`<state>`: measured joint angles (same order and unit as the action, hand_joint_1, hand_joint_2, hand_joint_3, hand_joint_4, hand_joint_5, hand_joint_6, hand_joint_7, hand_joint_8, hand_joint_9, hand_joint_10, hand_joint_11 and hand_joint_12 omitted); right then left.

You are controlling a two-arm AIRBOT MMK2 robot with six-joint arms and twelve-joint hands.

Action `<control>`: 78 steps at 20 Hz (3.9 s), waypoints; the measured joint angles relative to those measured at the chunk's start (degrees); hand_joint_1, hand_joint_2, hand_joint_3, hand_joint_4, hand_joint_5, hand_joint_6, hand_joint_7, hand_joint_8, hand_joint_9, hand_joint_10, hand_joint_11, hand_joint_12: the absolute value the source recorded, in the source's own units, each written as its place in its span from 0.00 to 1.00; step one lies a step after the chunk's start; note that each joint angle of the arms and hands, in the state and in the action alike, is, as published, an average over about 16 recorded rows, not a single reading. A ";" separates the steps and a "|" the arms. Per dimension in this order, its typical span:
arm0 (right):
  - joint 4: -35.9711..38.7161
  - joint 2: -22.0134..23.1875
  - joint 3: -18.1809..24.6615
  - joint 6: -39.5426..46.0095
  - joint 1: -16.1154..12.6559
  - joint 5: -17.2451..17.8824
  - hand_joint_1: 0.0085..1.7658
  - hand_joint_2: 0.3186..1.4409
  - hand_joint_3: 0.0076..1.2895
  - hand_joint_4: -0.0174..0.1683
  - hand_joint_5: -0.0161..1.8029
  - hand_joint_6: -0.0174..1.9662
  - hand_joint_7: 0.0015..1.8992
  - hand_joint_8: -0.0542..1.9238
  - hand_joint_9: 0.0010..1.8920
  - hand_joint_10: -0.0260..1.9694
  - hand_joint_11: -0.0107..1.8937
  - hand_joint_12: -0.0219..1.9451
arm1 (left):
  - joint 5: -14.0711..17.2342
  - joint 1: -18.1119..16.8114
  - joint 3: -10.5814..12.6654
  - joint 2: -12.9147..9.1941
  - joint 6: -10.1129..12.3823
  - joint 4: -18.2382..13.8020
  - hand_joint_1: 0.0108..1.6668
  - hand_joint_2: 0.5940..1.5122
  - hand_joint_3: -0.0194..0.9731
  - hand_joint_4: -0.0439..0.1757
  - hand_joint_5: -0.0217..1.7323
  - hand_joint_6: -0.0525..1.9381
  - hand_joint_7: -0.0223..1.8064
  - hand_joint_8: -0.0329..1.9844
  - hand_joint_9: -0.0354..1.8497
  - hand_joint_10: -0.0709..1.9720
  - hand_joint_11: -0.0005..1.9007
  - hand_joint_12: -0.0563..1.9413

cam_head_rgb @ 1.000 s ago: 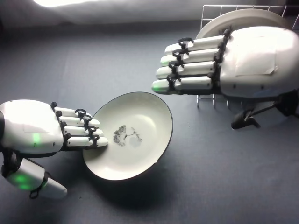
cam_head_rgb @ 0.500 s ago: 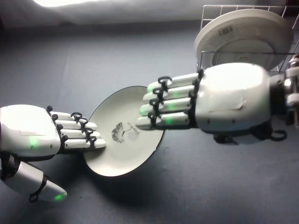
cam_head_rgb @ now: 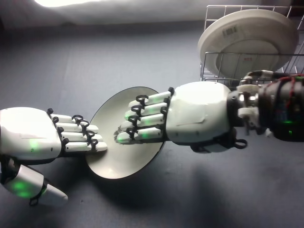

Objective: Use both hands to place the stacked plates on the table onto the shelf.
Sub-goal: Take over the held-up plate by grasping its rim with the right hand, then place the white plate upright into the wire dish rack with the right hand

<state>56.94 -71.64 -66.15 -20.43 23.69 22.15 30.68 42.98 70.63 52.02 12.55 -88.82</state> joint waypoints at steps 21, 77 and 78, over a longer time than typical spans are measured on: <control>-0.35 -9.30 -8.17 -0.79 -0.50 0.90 0.76 0.70 0.00 0.10 0.25 0.22 0.24 0.24 0.21 0.32 0.18 0.71 | 0.06 -0.48 0.00 0.01 0.00 -0.69 0.01 0.74 0.04 0.15 0.00 0.00 0.00 0.00 0.00 0.01 0.01 0.04; -57.02 21.13 16.01 0.38 -14.94 -0.35 0.77 0.69 0.00 0.05 0.41 0.56 0.46 0.63 0.47 0.67 0.46 0.80 | 9.22 -23.60 2.21 -11.78 4.06 -8.77 0.00 0.75 0.04 0.20 0.04 0.03 0.02 0.02 0.03 0.01 0.01 0.03; -58.06 21.64 15.99 0.40 -14.96 -0.42 0.77 0.69 0.00 0.05 0.41 0.56 0.46 0.63 0.47 0.67 0.46 0.80 | 9.21 -23.65 2.14 -11.76 4.08 -8.88 0.00 0.75 0.04 0.20 0.04 0.03 0.02 0.02 0.03 0.01 0.01 0.03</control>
<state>-1.12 -50.00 -50.17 -20.02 8.73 21.74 39.89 19.33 72.77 40.25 16.64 -97.70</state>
